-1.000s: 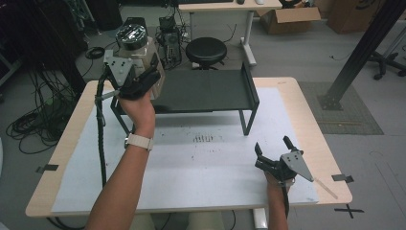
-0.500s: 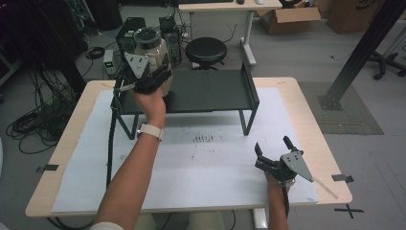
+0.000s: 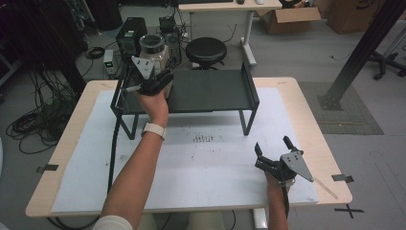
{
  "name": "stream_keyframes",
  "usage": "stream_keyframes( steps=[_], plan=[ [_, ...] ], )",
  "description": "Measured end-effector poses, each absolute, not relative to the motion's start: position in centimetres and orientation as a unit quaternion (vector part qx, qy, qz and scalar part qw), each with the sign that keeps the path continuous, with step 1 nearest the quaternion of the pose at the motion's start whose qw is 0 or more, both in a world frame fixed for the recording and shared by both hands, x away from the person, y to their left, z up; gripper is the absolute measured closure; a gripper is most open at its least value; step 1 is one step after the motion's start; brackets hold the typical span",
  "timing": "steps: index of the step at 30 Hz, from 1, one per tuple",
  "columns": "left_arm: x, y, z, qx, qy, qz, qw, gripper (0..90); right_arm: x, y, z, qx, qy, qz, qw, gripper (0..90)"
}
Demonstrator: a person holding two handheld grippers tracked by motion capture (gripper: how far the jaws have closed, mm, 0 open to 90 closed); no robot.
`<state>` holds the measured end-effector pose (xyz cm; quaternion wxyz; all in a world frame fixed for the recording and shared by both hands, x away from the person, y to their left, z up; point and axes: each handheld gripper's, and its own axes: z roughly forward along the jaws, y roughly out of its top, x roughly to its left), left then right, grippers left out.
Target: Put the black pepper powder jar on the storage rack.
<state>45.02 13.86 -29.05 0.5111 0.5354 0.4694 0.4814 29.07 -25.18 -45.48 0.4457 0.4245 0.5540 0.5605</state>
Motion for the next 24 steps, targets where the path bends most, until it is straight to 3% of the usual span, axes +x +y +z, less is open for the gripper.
stream_keyframes(
  steps=[21, 24],
  plan=[
    [45.08, 14.24, -29.37, 0.531, 0.474, 0.469, 0.523, 23.6, 29.06, -25.19, -45.49, 0.425, 0.554, 0.561, 0.445, 0.0],
    [45.07, 14.33, -29.41, 0.532, 0.474, 0.47, 0.521, 16.3, 29.06, -25.19, -45.49, 0.425, 0.554, 0.561, 0.445, 0.0]
  ],
)
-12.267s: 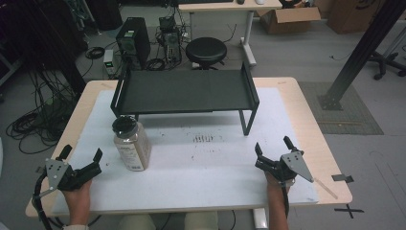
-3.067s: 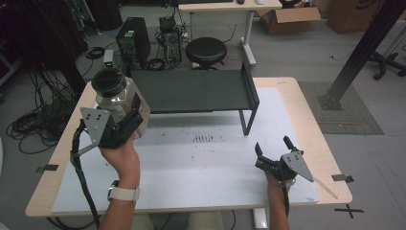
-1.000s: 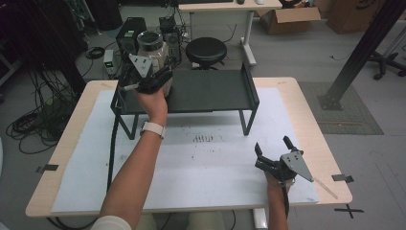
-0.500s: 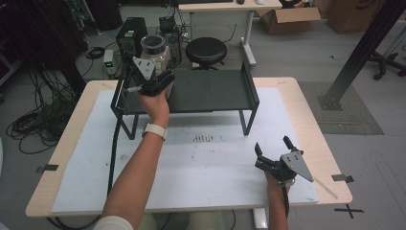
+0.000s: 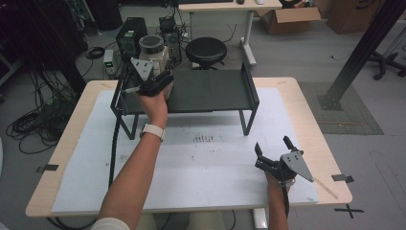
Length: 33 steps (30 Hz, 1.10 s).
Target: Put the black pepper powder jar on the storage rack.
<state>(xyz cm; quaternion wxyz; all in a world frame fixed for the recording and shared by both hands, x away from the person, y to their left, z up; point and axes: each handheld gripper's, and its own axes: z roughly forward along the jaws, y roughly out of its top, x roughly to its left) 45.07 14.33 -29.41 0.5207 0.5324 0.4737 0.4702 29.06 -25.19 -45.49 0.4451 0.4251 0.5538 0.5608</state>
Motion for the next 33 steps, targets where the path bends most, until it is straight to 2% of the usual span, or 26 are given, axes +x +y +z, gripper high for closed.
stream_keyframes(
  steps=[3, 6, 19, 33],
  plan=[
    [45.0, 14.7, -29.5, 0.527, 0.481, 0.461, 0.528, 11.7, 29.1, -25.2, -45.5, 0.425, 0.554, 0.561, 0.445, 0.0],
    [45.1, 15.1, -29.5, 0.523, 0.488, 0.44, 0.543, 0.8, 29.1, -25.2, -45.5, 0.425, 0.554, 0.561, 0.445, 0.0],
    [43.8, 15.3, -29.0, 0.536, 0.465, 0.439, 0.551, 0.2, 29.1, -25.2, -45.5, 0.426, 0.555, 0.559, 0.445, 0.0],
    [40.5, 16.4, -28.8, 0.522, 0.455, 0.441, 0.571, 0.2, 29.1, -25.2, -45.5, 0.427, 0.554, 0.56, 0.443, 0.0]
  ],
)
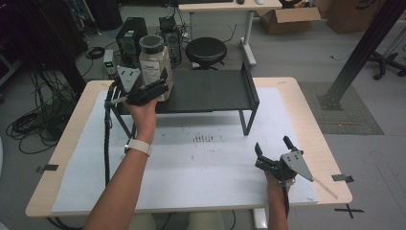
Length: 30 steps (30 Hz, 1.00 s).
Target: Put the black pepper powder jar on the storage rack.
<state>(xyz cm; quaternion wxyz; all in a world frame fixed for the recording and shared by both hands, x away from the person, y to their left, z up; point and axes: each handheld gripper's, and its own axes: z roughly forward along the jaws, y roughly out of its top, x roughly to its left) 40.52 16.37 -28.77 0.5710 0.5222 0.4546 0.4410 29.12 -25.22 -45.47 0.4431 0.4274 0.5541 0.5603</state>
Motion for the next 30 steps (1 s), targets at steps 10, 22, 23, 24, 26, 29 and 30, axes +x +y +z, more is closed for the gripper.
stream_keyframes(
  steps=[10, 22, 23, 24, 26, 29, 30],
  plan=[
    [38.0, 17.0, -28.9, 0.521, 0.439, 0.441, 0.584, 0.2, 29.1, -25.3, -45.5, 0.428, 0.553, 0.562, 0.443, 0.0],
    [35.8, 18.0, -29.1, 0.52, 0.419, 0.442, 0.599, 0.2, 29.1, -25.2, -45.5, 0.428, 0.554, 0.56, 0.443, 0.0],
    [35.6, 18.0, -29.2, 0.52, 0.417, 0.442, 0.6, 0.2, 29.1, -25.2, -45.5, 0.427, 0.554, 0.561, 0.444, 0.0],
    [35.5, 18.1, -29.2, 0.52, 0.416, 0.441, 0.602, 0.2, 29.1, -25.2, -45.5, 0.427, 0.554, 0.561, 0.444, 0.0],
    [35.2, 18.3, -29.4, 0.519, 0.414, 0.441, 0.604, 0.2, 29.1, -25.2, -45.5, 0.427, 0.554, 0.561, 0.444, 0.0],
    [34.6, 18.8, -29.5, 0.517, 0.413, 0.439, 0.608, 0.2, 29.1, -25.2, -45.5, 0.427, 0.554, 0.56, 0.444, 0.0],
    [34.5, 19.0, -29.5, 0.516, 0.413, 0.44, 0.608, 0.2, 29.1, -25.2, -45.5, 0.427, 0.554, 0.56, 0.444, 0.0]
  ],
)
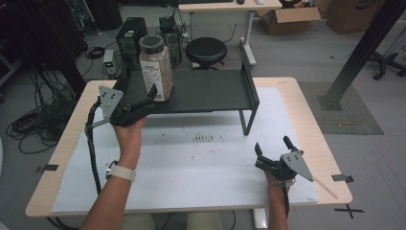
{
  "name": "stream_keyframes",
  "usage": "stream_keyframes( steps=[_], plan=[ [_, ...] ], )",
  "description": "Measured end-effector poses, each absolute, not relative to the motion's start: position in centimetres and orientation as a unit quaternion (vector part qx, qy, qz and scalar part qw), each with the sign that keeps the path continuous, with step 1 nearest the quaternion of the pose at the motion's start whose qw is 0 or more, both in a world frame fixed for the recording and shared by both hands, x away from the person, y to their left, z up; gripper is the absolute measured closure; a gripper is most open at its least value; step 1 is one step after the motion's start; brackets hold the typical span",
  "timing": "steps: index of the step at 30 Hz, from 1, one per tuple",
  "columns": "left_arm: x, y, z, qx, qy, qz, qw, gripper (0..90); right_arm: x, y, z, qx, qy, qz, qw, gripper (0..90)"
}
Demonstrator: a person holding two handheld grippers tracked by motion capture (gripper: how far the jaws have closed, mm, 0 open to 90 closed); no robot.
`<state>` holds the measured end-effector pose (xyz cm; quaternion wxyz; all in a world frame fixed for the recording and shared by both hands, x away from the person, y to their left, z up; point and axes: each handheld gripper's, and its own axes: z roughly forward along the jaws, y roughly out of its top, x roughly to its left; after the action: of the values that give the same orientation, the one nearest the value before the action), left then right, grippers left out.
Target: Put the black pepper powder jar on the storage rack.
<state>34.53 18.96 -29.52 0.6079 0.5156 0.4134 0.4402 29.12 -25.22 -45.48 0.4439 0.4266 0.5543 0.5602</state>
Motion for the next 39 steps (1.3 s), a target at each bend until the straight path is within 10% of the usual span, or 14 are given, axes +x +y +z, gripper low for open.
stream_keyframes(
  steps=[39],
  plan=[
    [27.8, 26.2, -33.7, 0.489, 0.413, 0.47, 0.608, 0.2, 29.0, -25.1, -45.5, 0.422, 0.555, 0.559, 0.449, 0.0]
  ],
)
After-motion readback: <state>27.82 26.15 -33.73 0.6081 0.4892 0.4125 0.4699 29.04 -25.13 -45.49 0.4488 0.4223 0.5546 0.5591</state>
